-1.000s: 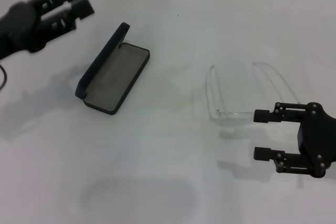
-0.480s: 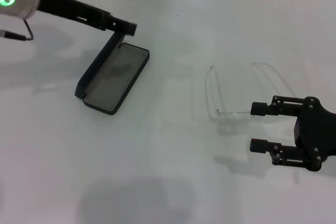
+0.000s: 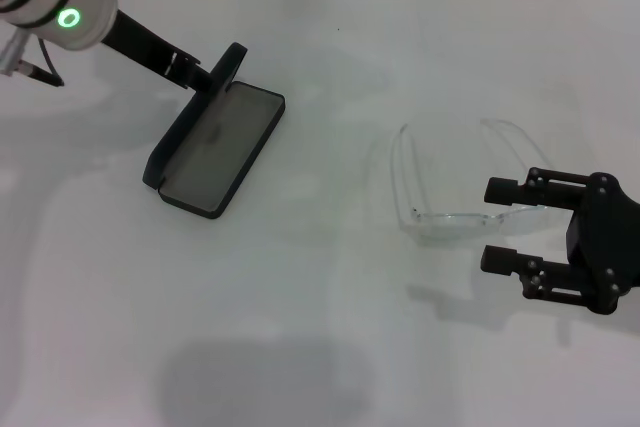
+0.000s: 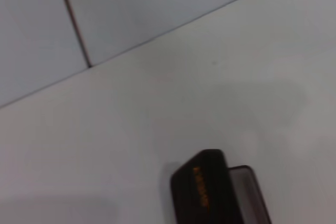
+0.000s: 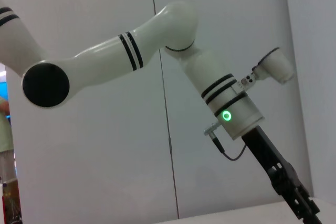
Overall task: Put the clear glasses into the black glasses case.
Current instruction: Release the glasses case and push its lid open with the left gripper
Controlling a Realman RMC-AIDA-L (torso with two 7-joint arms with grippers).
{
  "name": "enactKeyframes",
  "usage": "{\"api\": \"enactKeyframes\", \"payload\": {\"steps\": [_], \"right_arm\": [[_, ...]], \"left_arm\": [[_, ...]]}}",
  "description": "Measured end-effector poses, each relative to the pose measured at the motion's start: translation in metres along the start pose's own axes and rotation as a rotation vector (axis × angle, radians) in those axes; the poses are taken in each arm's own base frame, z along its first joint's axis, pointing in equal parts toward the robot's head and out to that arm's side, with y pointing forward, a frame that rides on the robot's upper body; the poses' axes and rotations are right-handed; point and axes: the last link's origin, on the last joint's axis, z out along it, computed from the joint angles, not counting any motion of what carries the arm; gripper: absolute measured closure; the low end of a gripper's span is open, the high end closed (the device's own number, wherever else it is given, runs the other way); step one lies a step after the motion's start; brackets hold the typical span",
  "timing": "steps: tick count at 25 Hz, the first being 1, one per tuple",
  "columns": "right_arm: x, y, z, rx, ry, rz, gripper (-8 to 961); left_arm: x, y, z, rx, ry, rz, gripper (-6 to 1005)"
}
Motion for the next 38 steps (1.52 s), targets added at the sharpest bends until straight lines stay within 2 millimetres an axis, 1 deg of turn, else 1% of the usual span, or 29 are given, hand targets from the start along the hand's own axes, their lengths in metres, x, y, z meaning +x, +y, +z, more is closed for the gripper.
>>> {"api": "enactKeyframes", "payload": {"steps": [12, 18, 20, 25, 30, 35, 38], "right_arm": [[-0.001, -0.002, 0.003, -0.004, 0.001, -0.003, 330], [-0.001, -0.003, 0.004, -0.008, 0.001, -0.005, 331], [-0.001, -0.003, 0.005, -0.009, 0.000, -0.002, 331], [0.000, -0.002, 0.005, -0.008, -0.002, 0.004, 331], [0.003, -0.001, 0.004, -0.005, -0.005, 0.021, 332], [0.003, -0.001, 0.005, -0.008, -0.005, 0.022, 333], [0.003, -0.001, 0.005, -0.008, -0.005, 0.023, 333]], "left_arm": [[-0.001, 0.008, 0.013, -0.005, -0.031, 0.013, 308], [0.005, 0.016, 0.027, 0.007, -0.053, 0.040, 311], [0.007, 0.014, 0.030, 0.034, -0.060, 0.038, 312], [0.007, 0.014, 0.032, 0.077, -0.085, 0.041, 314], [0.006, 0.022, 0.036, 0.081, -0.107, 0.087, 317], [0.003, 0.024, 0.042, 0.077, -0.136, 0.098, 401], [0.002, 0.024, 0.044, 0.075, -0.152, 0.105, 402]]}}
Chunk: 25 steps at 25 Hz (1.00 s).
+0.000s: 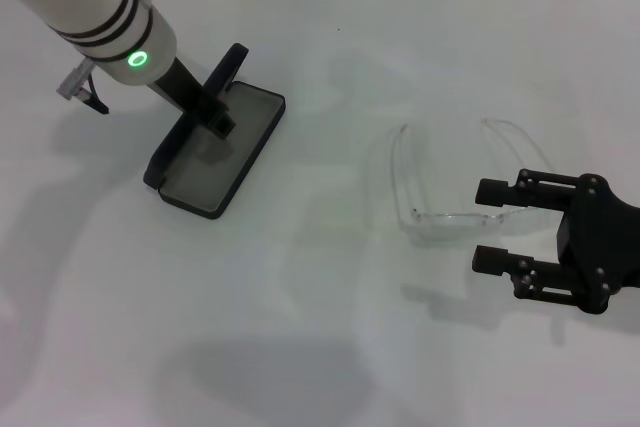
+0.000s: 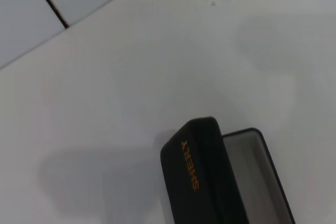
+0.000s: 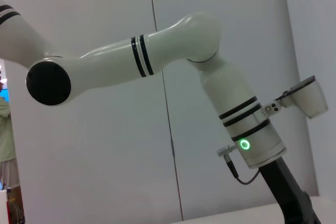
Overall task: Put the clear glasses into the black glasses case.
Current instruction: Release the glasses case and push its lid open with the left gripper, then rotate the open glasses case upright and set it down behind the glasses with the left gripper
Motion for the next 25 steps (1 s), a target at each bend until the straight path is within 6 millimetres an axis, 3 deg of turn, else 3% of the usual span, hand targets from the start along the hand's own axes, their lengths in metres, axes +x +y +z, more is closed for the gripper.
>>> {"api": "enactKeyframes", "payload": {"steps": [6, 16, 25], "right_arm": [[0.001, 0.000, -0.001, 0.006, -0.001, 0.005, 334], [0.002, -0.001, -0.002, 0.019, 0.001, 0.006, 335], [0.001, -0.003, -0.001, 0.020, 0.004, 0.001, 336]], "left_arm": [[0.003, 0.004, 0.001, 0.009, 0.005, 0.053, 403], [0.003, 0.003, 0.001, 0.014, 0.016, 0.063, 750], [0.007, 0.013, -0.017, 0.006, 0.135, 0.221, 795]]}}
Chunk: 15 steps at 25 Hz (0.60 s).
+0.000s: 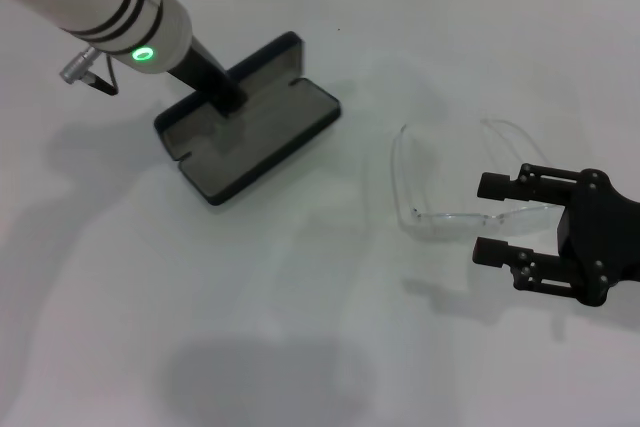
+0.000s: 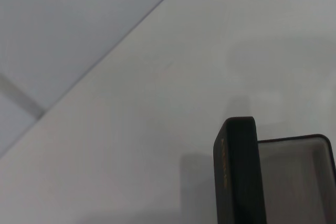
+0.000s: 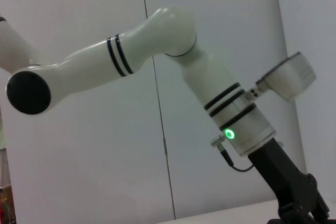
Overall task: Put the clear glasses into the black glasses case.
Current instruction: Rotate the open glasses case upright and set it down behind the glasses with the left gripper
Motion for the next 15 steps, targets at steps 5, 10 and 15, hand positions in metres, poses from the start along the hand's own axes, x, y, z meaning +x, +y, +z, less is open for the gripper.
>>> {"api": "enactKeyframes", "payload": {"steps": [5, 10, 15], "right_arm": [[0.001, 0.000, 0.000, 0.003, -0.001, -0.001, 337], [0.001, 0.000, 0.001, 0.002, -0.002, -0.005, 337], [0.001, -0.001, 0.001, 0.006, -0.001, -0.007, 338]], "left_arm": [[0.002, 0.018, -0.006, -0.055, 0.075, 0.188, 795], [0.000, 0.045, -0.003, -0.089, 0.080, 0.394, 796], [0.001, 0.061, -0.003, -0.118, 0.107, 0.499, 796]]}}
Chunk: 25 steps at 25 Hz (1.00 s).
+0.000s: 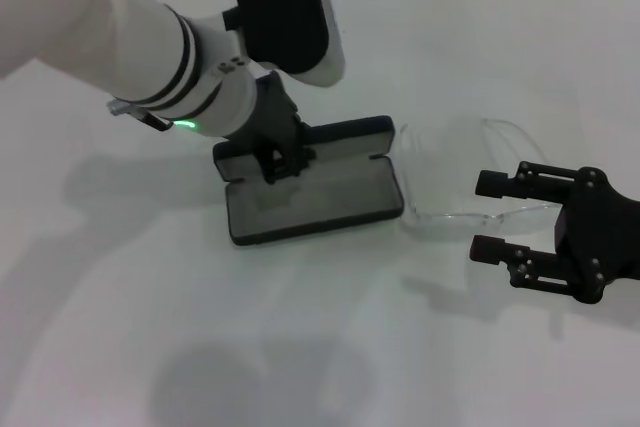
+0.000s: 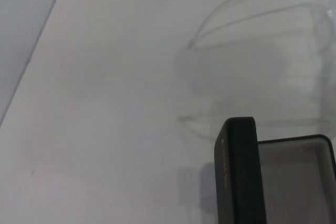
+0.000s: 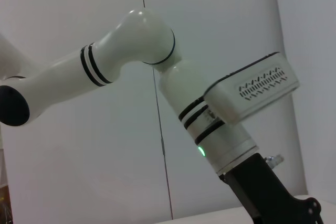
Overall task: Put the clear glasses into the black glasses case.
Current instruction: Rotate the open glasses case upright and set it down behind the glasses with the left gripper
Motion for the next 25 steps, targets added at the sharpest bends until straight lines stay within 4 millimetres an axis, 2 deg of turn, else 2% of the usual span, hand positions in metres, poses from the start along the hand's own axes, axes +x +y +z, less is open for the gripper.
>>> {"api": "enactKeyframes", "payload": {"steps": [6, 17, 25], "right_arm": [[0.0000, -0.0005, 0.0008, 0.001, 0.000, -0.001, 338], [-0.0022, -0.0021, 0.0008, 0.006, -0.009, -0.007, 340], [-0.0025, -0.0023, 0.0009, 0.006, -0.011, -0.007, 341]], "left_arm": [[0.0065, 0.0014, 0.0014, -0.006, 0.049, 0.030, 795], [0.0040, 0.0065, 0.0088, -0.037, 0.023, 0.065, 796], [0.0065, 0.0055, 0.0031, -0.037, 0.059, 0.052, 731]]}}
